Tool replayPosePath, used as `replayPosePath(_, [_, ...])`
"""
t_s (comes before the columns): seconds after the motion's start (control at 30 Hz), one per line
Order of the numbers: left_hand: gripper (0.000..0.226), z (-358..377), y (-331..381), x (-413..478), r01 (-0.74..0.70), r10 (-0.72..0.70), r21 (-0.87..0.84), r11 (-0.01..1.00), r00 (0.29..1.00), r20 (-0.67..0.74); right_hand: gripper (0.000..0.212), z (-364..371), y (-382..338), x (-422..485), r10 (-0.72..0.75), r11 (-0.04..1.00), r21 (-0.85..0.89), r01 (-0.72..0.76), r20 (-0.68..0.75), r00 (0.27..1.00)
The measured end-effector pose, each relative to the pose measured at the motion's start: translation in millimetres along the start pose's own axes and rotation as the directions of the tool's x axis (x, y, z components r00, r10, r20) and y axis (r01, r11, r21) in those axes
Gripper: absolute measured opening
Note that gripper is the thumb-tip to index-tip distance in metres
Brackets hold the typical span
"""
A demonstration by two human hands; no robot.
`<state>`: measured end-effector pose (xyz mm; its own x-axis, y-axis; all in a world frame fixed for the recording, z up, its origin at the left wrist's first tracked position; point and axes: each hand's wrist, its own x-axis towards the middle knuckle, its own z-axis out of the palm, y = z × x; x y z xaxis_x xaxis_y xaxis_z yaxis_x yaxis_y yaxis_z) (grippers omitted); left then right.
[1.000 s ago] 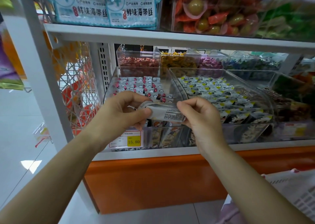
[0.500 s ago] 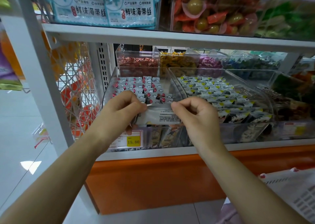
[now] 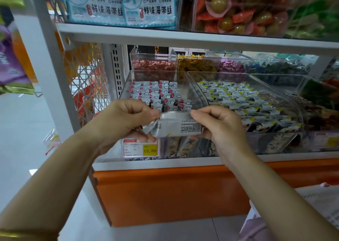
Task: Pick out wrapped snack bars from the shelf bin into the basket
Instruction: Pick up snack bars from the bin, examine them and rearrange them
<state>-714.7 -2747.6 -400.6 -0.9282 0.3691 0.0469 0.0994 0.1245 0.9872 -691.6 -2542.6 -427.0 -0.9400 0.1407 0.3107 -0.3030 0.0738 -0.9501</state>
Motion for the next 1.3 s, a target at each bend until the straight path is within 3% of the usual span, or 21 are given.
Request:
replayPosePath(0.17, [0.033, 0.8, -3.5, 2.7, 0.005, -0.008, -0.071, 0.997, 0.999, -0.041, 0.013, 3.7, 0.7, -1.6, 0.052, 0.995, 0.088, -0.048, -0.038, 0.998])
replayPosePath(0.27, [0.035, 6.2, -6.4, 3.3, -0.053, 0.054, 0.006, 0.999, 0.997, -0.058, 0.014, 3.9, 1.4, -1.7, 0.065, 0.992, 0.106, -0.061, -0.04, 0.997])
replayPosePath(0.4, [0.022, 9.7, -8.0, 4.4, -0.087, 0.09, 0.037, 0.996, 0.993, -0.079, 0.016, -4.6, -0.2, 2.0, 0.131, 0.984, 0.112, -0.137, 0.059, 0.99])
replayPosePath(0.6, [0.023, 7.5, -9.1, 5.6, -0.09, 0.091, 0.083, 0.992, 0.996, -0.014, 0.013, -18.8, -0.9, 9.0, 0.191, 0.966, 0.133, -0.223, 0.216, 0.958])
replayPosePath(0.83, [0.022, 8.2, -11.7, 6.5, -0.087, 0.088, 0.119, 0.989, 0.996, -0.007, 0.02, -19.0, 4.1, 9.4, 0.229, 0.934, 0.223, -0.278, 0.22, 0.948])
replayPosePath(0.93, [0.015, 11.4, -13.6, 7.6, -0.089, 0.113, 0.187, 0.978, 0.986, -0.125, 0.022, -13.9, 7.4, 7.6, 0.21, 0.914, 0.309, -0.262, 0.192, 0.959])
replayPosePath(1.0, [0.023, 14.0, -14.6, 8.5, -0.087, 0.151, 0.276, 0.957, 0.964, -0.219, 0.032, -7.7, 7.6, 5.6, 0.154, 0.897, 0.378, -0.229, 0.217, 0.964])
replayPosePath(1.1, [0.033, 16.9, -16.0, 10.2, -0.086, 0.212, 0.375, 0.923, 0.927, -0.308, 0.042, 0.2, 9.1, 1.4, 0.038, 0.983, 0.166, -0.072, 0.199, 0.979])
replayPosePath(1.17, [0.036, 21.4, -16.0, 11.0, -0.091, 0.254, 0.447, 0.89, 0.913, -0.319, 0.032, 2.8, 9.6, 0.6, -0.031, 0.998, 0.053, 0.024, 0.134, 0.99])
replayPosePath(1.3, [0.037, 31.5, -11.7, 15.6, -0.131, 0.306, 0.481, 0.867, 0.902, -0.306, 0.008, -2.6, 4.2, 6.5, -0.096, 0.994, 0.049, 0.099, -0.05, 0.994])
